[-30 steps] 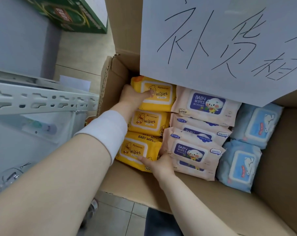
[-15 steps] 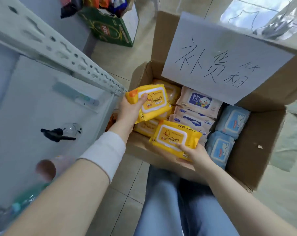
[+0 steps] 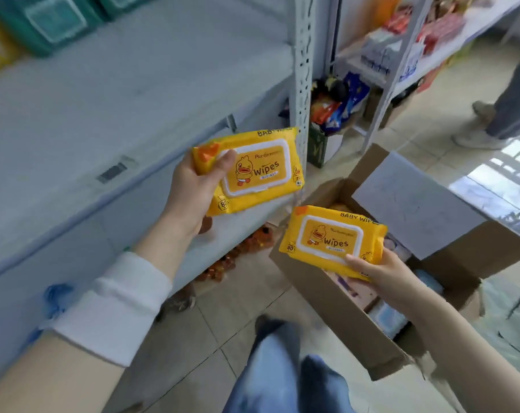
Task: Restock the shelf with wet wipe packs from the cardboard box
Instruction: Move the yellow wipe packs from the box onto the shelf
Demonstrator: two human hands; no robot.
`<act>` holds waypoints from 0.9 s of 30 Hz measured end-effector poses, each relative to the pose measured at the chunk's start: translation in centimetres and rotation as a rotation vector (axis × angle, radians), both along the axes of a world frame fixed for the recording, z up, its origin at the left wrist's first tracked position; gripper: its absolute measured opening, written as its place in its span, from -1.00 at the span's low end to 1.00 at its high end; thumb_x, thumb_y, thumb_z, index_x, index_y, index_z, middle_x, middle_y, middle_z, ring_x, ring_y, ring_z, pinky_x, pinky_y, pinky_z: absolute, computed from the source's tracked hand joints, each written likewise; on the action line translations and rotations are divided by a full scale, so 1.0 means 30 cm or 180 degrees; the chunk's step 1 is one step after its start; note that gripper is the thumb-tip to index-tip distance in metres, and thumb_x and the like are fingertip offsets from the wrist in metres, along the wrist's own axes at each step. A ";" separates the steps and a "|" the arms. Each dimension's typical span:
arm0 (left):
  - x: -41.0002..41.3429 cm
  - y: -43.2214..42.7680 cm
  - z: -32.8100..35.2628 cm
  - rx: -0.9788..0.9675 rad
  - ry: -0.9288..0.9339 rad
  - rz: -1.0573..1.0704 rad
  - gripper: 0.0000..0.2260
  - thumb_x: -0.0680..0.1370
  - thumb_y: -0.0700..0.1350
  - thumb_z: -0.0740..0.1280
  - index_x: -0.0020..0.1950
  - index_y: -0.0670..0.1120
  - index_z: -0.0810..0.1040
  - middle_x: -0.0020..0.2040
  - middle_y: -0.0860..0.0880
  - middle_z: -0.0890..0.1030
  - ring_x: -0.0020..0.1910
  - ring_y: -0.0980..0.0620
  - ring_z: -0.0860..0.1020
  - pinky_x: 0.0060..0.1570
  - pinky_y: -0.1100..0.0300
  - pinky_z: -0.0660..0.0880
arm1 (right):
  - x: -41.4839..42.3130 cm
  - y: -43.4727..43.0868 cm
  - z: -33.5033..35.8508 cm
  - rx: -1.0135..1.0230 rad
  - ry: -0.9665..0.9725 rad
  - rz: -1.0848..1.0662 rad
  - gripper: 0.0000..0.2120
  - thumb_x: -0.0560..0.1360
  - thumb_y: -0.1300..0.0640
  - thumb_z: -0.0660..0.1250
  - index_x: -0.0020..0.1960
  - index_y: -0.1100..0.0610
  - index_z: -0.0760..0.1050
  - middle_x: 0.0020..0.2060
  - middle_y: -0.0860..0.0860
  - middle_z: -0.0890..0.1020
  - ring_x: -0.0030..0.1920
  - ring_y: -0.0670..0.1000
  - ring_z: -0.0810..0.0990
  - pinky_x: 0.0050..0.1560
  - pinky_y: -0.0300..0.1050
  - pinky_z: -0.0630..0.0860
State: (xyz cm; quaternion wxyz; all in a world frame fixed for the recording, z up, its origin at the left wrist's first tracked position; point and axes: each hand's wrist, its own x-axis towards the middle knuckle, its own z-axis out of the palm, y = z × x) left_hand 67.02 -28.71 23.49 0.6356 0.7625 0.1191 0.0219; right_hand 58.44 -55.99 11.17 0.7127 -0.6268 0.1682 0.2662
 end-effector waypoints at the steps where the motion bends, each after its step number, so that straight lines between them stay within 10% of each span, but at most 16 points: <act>1: -0.032 0.057 0.066 -0.0014 -0.0114 0.0061 -0.90 0.46 -0.01 0.40 -0.11 0.06 0.49 -0.11 0.11 0.62 -0.11 0.15 0.62 0.08 0.05 0.54 | 0.014 0.036 0.068 -0.0007 -0.0120 0.0156 -0.02 -0.19 -0.33 0.58 0.16 0.02 0.49 0.05 0.02 0.68 0.02 0.08 0.68 0.03 0.04 0.62; 11: -0.253 0.761 0.382 0.0012 -0.0715 0.1095 -0.93 0.49 -0.05 0.37 -0.08 0.06 0.49 -0.09 0.11 0.62 -0.05 0.10 0.61 0.16 -0.03 0.52 | 0.252 0.658 0.498 0.0203 -0.1284 0.0770 -0.11 -0.23 -0.31 0.59 0.06 -0.05 0.51 -0.10 -0.15 0.72 -0.11 -0.12 0.69 -0.21 -0.24 0.62; 18: -0.328 1.248 0.319 -0.0123 -0.0782 0.1594 -0.93 0.52 -0.09 0.33 -0.09 0.08 0.48 -0.13 0.11 0.61 -0.23 0.20 0.62 -0.22 0.17 0.59 | 0.362 1.161 0.529 0.0284 -0.1425 0.1199 -0.10 -0.22 -0.29 0.60 0.07 -0.05 0.50 -0.09 -0.17 0.71 -0.11 -0.14 0.69 -0.25 -0.31 0.59; 27: -0.029 1.610 0.202 -0.0215 -0.0754 0.1636 -0.88 0.52 -0.15 0.32 -0.07 0.08 0.47 -0.09 0.05 0.60 -0.12 0.07 0.59 -0.11 0.12 0.53 | 0.737 1.535 0.563 0.0138 -0.1760 0.1418 -0.12 -0.19 -0.25 0.62 0.08 -0.06 0.50 -0.09 -0.16 0.71 -0.14 -0.13 0.69 -0.28 -0.28 0.59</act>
